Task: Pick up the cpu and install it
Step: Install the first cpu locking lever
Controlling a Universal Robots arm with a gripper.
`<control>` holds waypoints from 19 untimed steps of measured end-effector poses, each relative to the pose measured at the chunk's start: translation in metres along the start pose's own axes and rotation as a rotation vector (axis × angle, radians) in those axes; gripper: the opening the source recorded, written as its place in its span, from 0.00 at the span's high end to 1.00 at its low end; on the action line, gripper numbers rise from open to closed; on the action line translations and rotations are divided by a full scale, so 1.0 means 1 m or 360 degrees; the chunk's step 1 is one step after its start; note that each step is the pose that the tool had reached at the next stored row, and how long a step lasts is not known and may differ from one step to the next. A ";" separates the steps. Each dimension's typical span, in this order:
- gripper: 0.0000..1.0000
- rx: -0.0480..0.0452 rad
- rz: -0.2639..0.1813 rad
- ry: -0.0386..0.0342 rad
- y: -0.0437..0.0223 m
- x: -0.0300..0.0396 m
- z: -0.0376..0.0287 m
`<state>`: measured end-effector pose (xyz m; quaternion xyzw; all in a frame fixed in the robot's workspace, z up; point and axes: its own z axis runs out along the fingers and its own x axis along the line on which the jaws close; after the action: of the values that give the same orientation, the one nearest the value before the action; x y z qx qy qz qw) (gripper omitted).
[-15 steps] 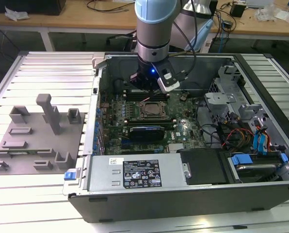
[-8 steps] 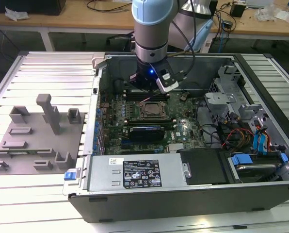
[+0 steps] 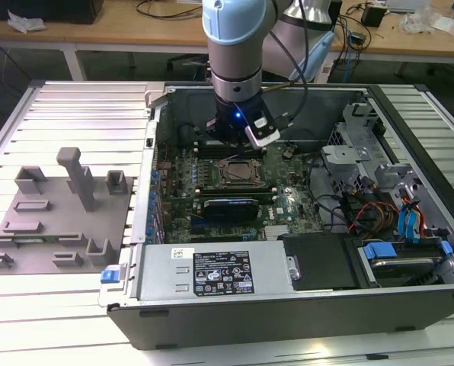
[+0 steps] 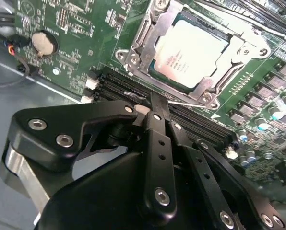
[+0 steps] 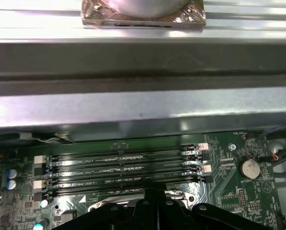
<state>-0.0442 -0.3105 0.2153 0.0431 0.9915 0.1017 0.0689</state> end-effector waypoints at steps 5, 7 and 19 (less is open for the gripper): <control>0.89 0.0003 0.0021 -0.0007 -0.0002 0.0002 0.0014; 0.89 0.0006 0.0020 -0.0012 0.0011 0.0008 0.0020; 0.89 0.0054 -0.0012 -0.0131 0.0054 0.0167 0.0072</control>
<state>-0.0592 -0.3022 0.2073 0.0447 0.9896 0.0828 0.1091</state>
